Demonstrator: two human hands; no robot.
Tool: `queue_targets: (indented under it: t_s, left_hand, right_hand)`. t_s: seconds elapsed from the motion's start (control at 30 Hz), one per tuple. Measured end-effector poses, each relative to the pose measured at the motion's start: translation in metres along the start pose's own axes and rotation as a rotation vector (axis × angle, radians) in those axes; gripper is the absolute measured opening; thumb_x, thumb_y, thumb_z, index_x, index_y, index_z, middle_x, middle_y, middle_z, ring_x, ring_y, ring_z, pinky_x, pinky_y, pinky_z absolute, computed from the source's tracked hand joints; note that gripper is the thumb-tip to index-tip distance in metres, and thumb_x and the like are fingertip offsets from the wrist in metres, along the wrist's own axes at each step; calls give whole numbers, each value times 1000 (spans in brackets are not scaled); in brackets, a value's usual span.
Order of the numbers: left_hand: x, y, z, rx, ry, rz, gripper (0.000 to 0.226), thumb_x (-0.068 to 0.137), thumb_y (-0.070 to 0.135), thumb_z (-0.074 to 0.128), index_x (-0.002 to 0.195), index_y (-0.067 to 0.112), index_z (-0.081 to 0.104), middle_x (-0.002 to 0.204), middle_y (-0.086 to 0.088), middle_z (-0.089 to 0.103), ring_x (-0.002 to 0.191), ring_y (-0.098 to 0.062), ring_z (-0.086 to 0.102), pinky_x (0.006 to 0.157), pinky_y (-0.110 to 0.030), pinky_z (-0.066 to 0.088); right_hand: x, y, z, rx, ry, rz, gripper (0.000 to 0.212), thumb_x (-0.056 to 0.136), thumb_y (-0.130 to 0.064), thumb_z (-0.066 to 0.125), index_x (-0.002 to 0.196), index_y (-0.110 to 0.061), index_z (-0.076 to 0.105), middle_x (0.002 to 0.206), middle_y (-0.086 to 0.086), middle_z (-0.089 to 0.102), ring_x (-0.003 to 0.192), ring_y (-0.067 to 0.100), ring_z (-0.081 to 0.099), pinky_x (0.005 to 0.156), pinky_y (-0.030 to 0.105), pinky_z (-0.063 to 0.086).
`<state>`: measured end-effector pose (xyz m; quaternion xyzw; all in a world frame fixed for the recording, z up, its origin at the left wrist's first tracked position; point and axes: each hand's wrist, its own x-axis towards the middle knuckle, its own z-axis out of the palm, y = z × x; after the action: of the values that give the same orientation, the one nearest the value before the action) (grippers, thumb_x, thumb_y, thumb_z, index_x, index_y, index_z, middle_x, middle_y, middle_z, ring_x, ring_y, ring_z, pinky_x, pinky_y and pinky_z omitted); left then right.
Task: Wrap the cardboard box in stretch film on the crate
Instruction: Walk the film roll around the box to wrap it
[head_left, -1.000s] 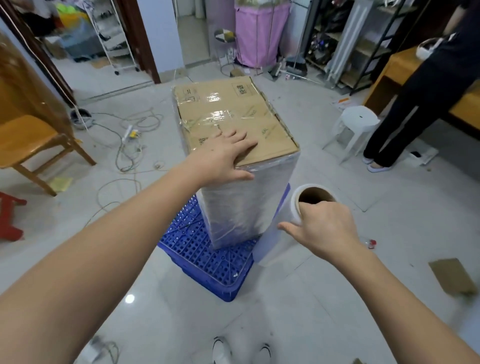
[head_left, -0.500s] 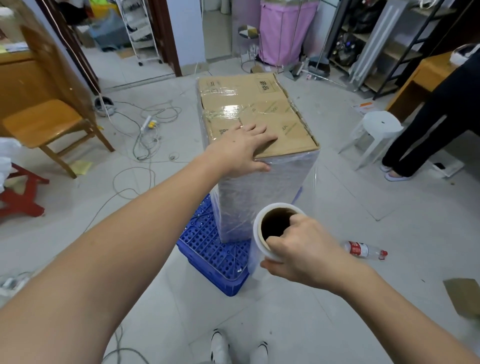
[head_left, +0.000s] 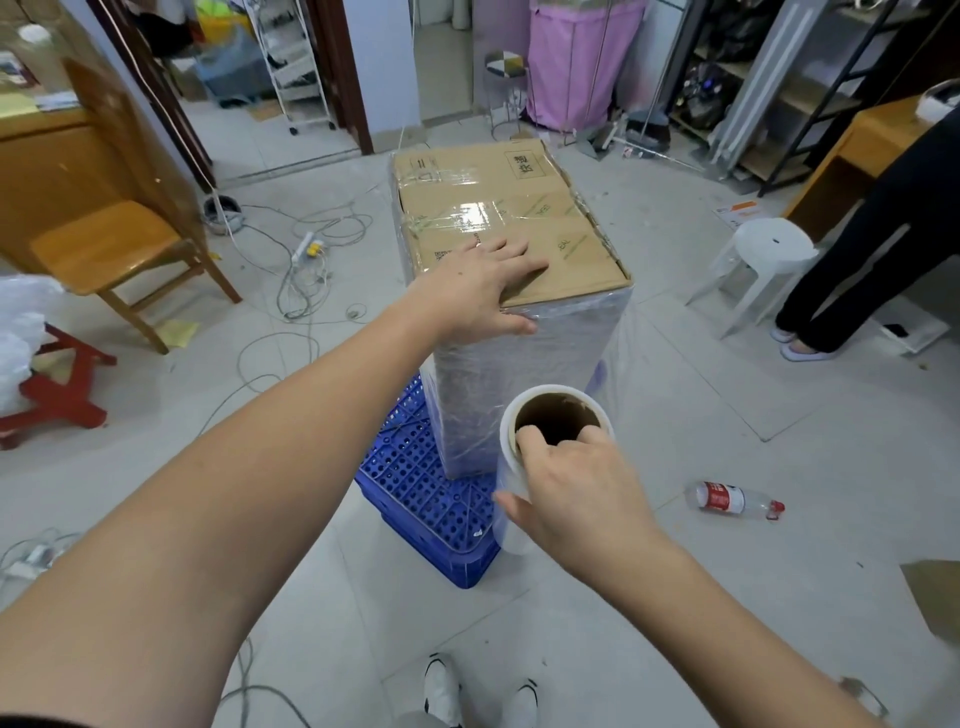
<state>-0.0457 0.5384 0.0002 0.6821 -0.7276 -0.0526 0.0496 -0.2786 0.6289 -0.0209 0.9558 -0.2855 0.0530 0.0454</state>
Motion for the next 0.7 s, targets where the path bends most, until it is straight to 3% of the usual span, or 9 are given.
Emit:
queue_targets:
  t_s: [0.07,0.17,0.23,0.3,0.4,0.5,0.6,0.7]
  left_hand:
    - [-2,1,0,5,5,4,87,90,70,60,162,36,25,171,-4,21,157,-27,18,127,-45,11]
    - [-3,2,0,20,7,14,88,91,70,59,163,34,24,171,-4,21,157,-27,18,127,-45,10]
    - [-2,1,0,29,2,19,89,91,71,58,163,34,23,171,-5,20,158,-28,18,127,-46,11]
    - [-1,-1,2,35,0,22,90,90,73,57,163,34,21,171,-5,19,158,-28,17,128,-48,11]
    - [0,-4,5,48,-4,37,90,91,73,55,164,33,20,172,-6,18,158,-30,16,127,-50,10]
    - [-1,-7,7,75,14,68,88,92,73,52,163,31,21,170,-8,23,156,-32,20,126,-52,12]
    - [-3,-9,10,73,31,96,85,94,71,50,163,28,23,167,-10,28,155,-34,21,125,-55,13]
    - [-2,-9,9,57,19,105,82,96,68,50,162,26,24,167,-11,26,155,-35,17,125,-58,11]
  right_hand:
    - [3,-4,-5,-20,1,117,53,78,-63,63,71,-16,40,40,-1,45,35,21,24,51,31,26]
    - [2,-6,-13,14,-39,162,43,99,-59,33,86,-17,35,64,0,55,53,22,40,60,34,26]
    - [-2,-11,-18,105,-60,209,36,102,-52,29,90,-19,36,72,-1,52,65,24,45,63,33,27]
    - [-6,-18,-21,110,-63,282,29,104,-45,32,91,-20,36,72,-2,47,65,23,44,64,33,27]
    - [-3,-32,-13,-22,-74,419,23,96,-33,47,83,-16,39,59,-2,35,49,20,30,55,33,21]
    - [8,-41,0,-69,90,636,48,74,-43,74,63,-15,37,37,2,33,38,19,14,51,26,14]
    - [18,-44,10,-135,161,704,65,68,-66,75,57,-16,35,35,5,36,38,19,27,48,26,19]
    - [26,-46,10,-97,190,721,64,60,-63,81,52,-15,40,35,7,34,34,23,38,45,24,22]
